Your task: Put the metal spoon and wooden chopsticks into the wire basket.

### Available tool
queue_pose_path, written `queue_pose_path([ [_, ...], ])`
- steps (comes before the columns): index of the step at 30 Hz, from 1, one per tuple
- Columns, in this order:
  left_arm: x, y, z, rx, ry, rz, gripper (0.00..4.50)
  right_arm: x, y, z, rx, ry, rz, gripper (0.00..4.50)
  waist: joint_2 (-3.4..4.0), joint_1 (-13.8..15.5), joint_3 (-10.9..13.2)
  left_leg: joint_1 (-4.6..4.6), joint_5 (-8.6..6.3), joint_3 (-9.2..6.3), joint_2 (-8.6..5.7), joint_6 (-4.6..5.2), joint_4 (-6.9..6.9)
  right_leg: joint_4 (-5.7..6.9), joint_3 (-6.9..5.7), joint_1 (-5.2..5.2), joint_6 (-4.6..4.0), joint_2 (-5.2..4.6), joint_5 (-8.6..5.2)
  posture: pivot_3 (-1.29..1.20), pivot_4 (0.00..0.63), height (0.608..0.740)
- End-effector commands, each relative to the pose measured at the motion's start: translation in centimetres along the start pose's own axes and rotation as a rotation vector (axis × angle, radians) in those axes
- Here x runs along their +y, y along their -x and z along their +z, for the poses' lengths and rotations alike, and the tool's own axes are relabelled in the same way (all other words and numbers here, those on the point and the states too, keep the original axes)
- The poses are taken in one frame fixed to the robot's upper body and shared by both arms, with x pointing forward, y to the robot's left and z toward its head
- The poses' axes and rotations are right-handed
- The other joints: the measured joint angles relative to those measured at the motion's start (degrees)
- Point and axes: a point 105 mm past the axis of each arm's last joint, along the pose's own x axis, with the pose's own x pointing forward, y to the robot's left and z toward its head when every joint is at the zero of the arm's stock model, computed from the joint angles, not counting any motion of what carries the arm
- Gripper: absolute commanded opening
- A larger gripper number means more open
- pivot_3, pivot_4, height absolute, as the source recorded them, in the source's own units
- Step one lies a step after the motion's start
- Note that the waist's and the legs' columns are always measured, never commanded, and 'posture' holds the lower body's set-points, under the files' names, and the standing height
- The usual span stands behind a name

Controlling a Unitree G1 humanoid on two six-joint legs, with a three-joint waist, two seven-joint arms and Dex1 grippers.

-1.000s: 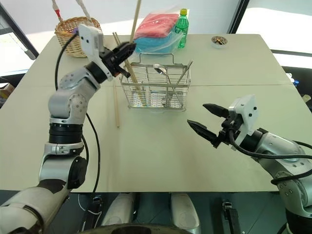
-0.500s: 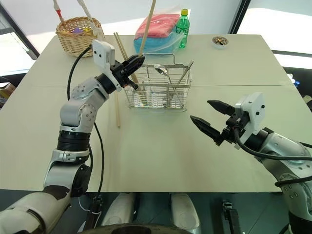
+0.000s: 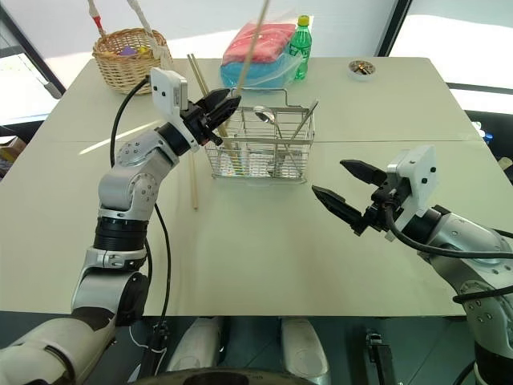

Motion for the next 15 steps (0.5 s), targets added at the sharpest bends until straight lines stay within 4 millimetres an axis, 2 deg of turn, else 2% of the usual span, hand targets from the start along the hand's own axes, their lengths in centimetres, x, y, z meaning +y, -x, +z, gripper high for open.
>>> queue_pose_path([
  [1,0.1,0.3,1.0,-0.025,-0.016,0.003,3.64,0.2,0.0,0.9,-0.021,0.030,0.010,4.00,0.00,0.03,0.00,0.00,0.00,0.00,0.00,0.00,0.00,0.00,0.00,0.00,0.00,0.00,0.00,0.00,0.150,0.740],
  [2,0.1,0.3,1.1,-0.026,-0.020,0.002,4.14,0.2,-0.1,0.9,-0.021,0.030,0.011,4.00,0.00,0.03,0.00,0.00,0.00,0.00,0.00,0.00,0.00,0.00,0.00,0.00,0.00,0.00,0.00,0.00,0.150,0.740],
  [3,0.2,0.4,1.2,-0.027,-0.022,0.002,4.44,0.2,-0.1,0.9,-0.021,0.030,0.011,4.00,0.00,0.00,0.00,0.00,0.00,0.00,0.00,0.00,0.00,-0.01,0.00,0.00,0.00,0.00,0.00,0.00,0.150,0.740],
  [11,0.6,0.8,1.8,-0.028,-0.036,0.013,4.44,0.0,-0.4,0.9,-0.024,0.030,0.016,4.00,0.00,-0.18,0.00,0.01,0.00,0.00,0.00,0.00,0.00,-0.01,0.00,0.00,0.00,0.01,0.00,0.00,0.150,0.740],
  [15,0.6,1.2,3.4,-0.034,-0.051,-0.001,4.44,0.0,-0.5,0.8,-0.023,0.031,0.018,4.00,0.00,-0.16,0.00,-0.01,0.00,0.00,0.01,0.00,-0.01,-0.01,0.00,-0.02,0.00,0.01,0.00,0.00,0.150,0.740],
])
